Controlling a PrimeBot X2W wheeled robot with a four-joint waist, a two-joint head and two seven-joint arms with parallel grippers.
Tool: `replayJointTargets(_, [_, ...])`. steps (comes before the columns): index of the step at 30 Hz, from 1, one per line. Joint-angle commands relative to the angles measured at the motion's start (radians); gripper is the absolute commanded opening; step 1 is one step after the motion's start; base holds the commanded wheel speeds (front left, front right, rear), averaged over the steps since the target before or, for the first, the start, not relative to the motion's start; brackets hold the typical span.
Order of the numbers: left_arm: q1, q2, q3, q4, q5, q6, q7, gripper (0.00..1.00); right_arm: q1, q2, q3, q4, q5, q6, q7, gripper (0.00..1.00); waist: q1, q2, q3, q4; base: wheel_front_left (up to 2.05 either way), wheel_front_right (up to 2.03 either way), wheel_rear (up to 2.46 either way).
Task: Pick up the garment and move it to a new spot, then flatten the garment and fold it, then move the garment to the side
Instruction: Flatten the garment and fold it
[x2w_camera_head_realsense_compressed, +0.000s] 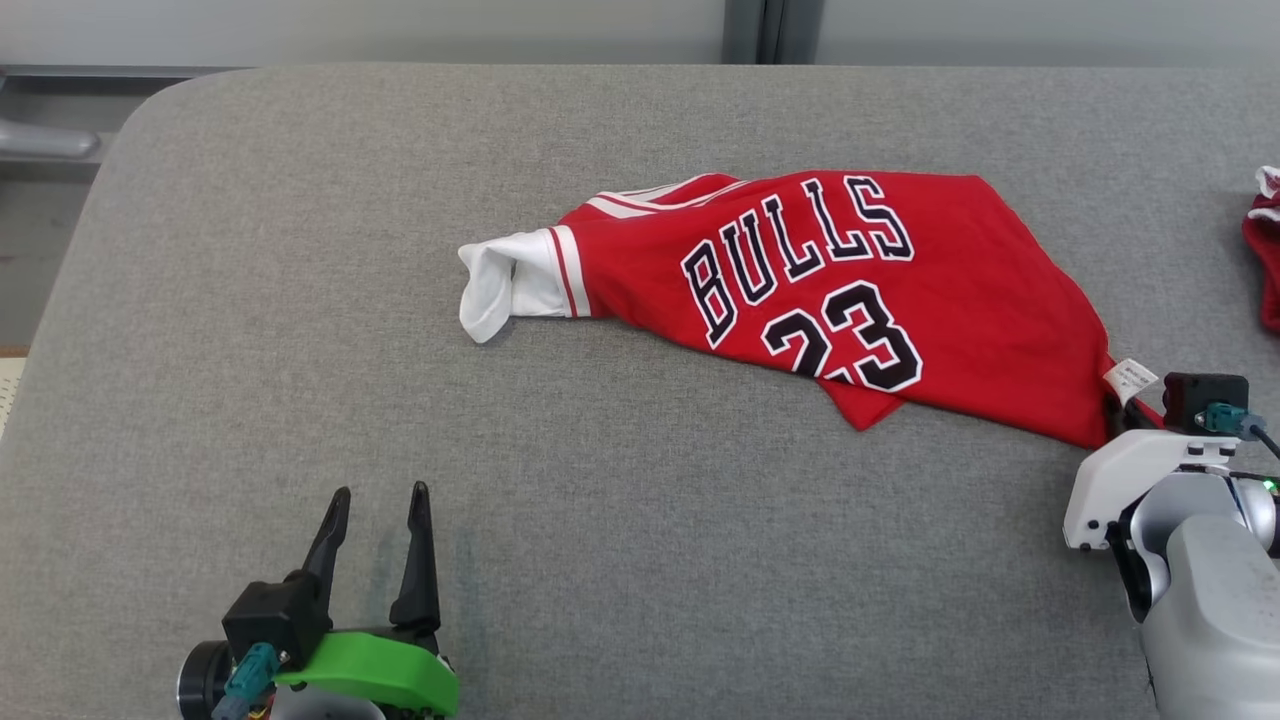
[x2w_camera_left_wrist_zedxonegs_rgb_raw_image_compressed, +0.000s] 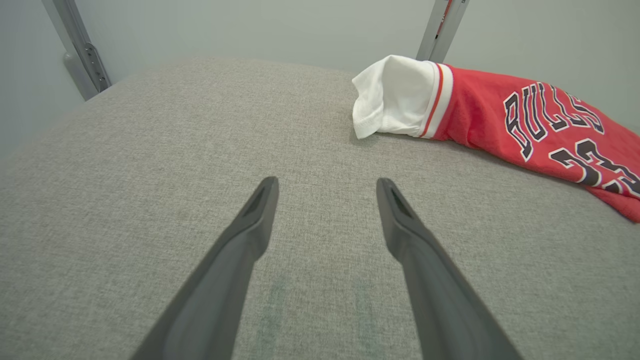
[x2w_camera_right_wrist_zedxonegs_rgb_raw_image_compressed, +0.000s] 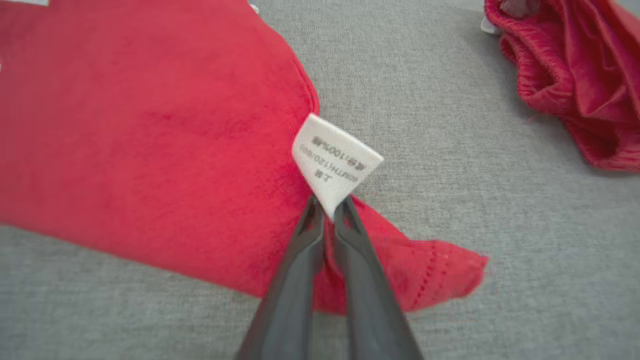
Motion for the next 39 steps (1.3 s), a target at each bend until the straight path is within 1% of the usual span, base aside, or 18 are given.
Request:
replayJointTargets(1, [-0.02,-0.002,0.003,0.0,0.012,-0.002,0.0,1.0,-0.012,-0.01,0.012,0.005,0.013,-0.002,-0.017,0.0,0.0,0.0,-0.001,-0.003,0.0,0.0,0.0])
replayJointTargets(6, [-0.021,-0.002,0.005,0.004,0.013,-0.004,0.0,1.0,-0.05,-0.017,0.06,-0.045,0.057,-0.002,-0.091,0.0,0.0,0.0,-0.005,-0.01,0.0,0.0,0.0])
replayJointTargets(9, [-0.023,-0.003,0.004,0.005,0.015,-0.007,0.0,1.0,-0.086,-0.024,0.086,-0.101,0.079,-0.002,-0.127,0.0,0.0,0.0,-0.007,-0.011,0.0,0.0,0.0])
replayJointTargets(12, [-0.028,-0.003,-0.004,0.007,0.017,-0.01,0.0,1.0,-0.139,-0.033,0.105,-0.148,0.104,-0.002,-0.125,0.0,0.0,0.0,-0.003,-0.001,0.0,0.0,0.0])
replayJointTargets(15, [-0.038,-0.004,-0.018,0.003,0.013,-0.015,0.0,1.0,-0.221,-0.073,0.13,-0.175,0.112,-0.002,-0.088,0.0,0.0,0.0,0.013,0.021,0.0,0.0,0.0])
replayJointTargets(19, [-0.058,-0.004,-0.043,-0.001,0.011,-0.019,0.0,1.0,-0.338,-0.14,0.136,-0.161,0.08,-0.002,-0.034,0.0,0.0,0.0,0.043,0.07,0.0,0.0,0.0])
replayJointTargets(23, [-0.077,-0.004,-0.076,-0.007,-0.009,-0.013,0.0,1.0,-0.448,-0.193,0.117,-0.112,0.038,-0.002,0.004,0.0,0.0,0.0,0.077,0.126,0.0,0.0,0.0])
replayJointTargets(26, [-0.089,-0.005,-0.1,-0.012,-0.025,-0.006,0.0,1.0,-0.511,-0.218,0.11,-0.066,-0.006,-0.002,0.015,0.0,0.0,0.0,0.104,0.164,0.0,0.0,0.0])
replayJointTargets(28, [-0.097,-0.005,-0.115,-0.017,-0.036,0.001,0.0,1.0,-0.55,-0.231,0.103,-0.037,-0.036,-0.002,0.003,0.0,0.0,0.0,0.124,0.186,0.0,0.0,0.0])
replayJointTargets(30, [-0.103,-0.005,-0.128,-0.02,-0.045,0.006,0.0,1.0,-0.568,-0.23,0.089,-0.004,-0.071,-0.002,0.001,0.72,0.0,0.0,0.139,0.201,0.0,0.0,0.0])
replayJointTargets(31, [-0.107,-0.005,-0.134,-0.023,-0.05,0.009,0.0,1.0,-0.579,-0.231,0.08,0.012,-0.088,-0.002,-0.008,1.0,0.0,0.0,0.147,0.207,0.0,0.0,0.0])
replayJointTargets(35, [-0.11,-0.005,-0.145,-0.03,-0.062,0.023,0.0,1.0,-0.602,-0.207,0.057,0.057,-0.14,-0.002,-0.039,1.0,0.0,0.0,0.157,0.214,0.0,0.0,0.0])
replayJointTargets(39, [-0.104,-0.005,-0.133,-0.033,-0.061,0.033,0.0,1.0,-0.616,-0.176,0.074,0.097,-0.147,-0.002,-0.085,1.0,0.0,0.0,0.143,0.192,0.0,0.0,0.0])
